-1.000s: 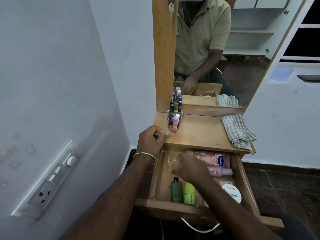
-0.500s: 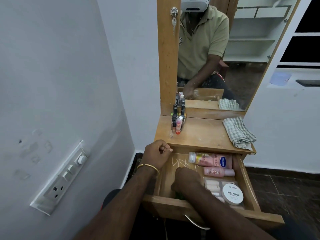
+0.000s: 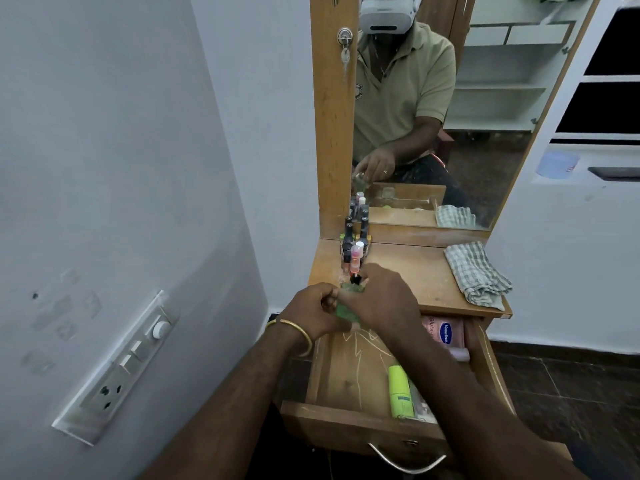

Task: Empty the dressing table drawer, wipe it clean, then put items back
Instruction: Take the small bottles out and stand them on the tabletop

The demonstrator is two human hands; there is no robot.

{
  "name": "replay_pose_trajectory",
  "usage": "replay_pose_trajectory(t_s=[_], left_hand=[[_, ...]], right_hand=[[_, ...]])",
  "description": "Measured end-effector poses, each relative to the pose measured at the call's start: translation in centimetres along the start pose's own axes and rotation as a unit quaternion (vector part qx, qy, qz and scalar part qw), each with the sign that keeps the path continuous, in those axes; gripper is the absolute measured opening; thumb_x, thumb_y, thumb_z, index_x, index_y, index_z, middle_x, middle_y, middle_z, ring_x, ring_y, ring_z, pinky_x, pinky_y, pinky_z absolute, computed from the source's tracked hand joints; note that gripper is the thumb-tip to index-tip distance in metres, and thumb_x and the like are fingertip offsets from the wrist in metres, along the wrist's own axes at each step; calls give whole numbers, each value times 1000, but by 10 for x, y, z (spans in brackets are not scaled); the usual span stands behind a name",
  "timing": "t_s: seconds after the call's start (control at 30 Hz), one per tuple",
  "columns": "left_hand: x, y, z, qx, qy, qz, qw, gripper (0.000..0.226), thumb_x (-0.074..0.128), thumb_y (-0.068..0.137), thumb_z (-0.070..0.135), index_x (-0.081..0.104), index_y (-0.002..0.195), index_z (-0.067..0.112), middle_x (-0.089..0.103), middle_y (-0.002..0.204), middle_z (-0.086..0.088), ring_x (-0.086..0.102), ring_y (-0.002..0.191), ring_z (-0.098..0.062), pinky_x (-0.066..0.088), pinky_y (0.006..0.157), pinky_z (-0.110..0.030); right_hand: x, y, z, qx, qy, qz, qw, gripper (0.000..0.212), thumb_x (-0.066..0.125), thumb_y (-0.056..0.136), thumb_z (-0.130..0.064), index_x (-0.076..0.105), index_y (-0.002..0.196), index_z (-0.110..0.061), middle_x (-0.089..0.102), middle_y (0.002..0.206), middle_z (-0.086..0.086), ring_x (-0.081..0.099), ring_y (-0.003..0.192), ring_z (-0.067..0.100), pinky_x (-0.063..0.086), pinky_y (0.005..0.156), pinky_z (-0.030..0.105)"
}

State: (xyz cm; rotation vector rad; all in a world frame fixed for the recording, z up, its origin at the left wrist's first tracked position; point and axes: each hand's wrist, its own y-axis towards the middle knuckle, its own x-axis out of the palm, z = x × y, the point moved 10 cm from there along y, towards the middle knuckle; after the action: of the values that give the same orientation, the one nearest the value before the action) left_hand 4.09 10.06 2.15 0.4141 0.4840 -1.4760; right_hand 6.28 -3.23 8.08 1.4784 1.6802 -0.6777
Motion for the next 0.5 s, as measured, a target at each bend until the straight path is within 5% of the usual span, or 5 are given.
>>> replay_pose_trajectory(t_s=[0.1, 0.2, 0.33, 0.5], left_hand=[[-11, 7, 12, 40, 2, 60, 997, 26, 84, 65, 12, 68, 84, 18, 68, 81, 0, 64, 79, -23, 54, 68, -37], [-17, 15, 14, 49, -16, 81, 995, 22, 78, 73, 10, 66, 89, 18, 68, 81, 2, 63, 76, -16, 53, 65, -27], [-24, 36, 8, 32, -15, 71, 997, 24, 74, 78, 8, 65, 98, 17, 70, 88, -7, 66, 85, -28, 56, 76, -40], [-30, 61, 3, 19, -10, 61, 998, 33, 82, 76, 17, 64, 103, 19, 70, 102, -6, 67, 94, -22, 56, 87, -43]], right_hand=[[-10, 2, -11, -18, 33, 38, 999, 45, 76, 77, -48, 63, 109, -19, 67, 99, 0, 56, 80, 15, 43, 64, 26], [-12, 4, -12, -30, 55, 53, 997, 41, 79, 74, -50, 62, 101, -24, 68, 93, -3, 58, 77, 12, 44, 60, 25], [-12, 6, 1, -18, 123, 30, 992, 49, 82, 74, -45, 63, 113, -22, 68, 93, -4, 63, 83, 12, 47, 63, 26], [3, 6, 50, 43, 88, -15, 995, 39, 84, 72, -37, 63, 102, -23, 67, 89, -5, 64, 74, 11, 52, 64, 30]])
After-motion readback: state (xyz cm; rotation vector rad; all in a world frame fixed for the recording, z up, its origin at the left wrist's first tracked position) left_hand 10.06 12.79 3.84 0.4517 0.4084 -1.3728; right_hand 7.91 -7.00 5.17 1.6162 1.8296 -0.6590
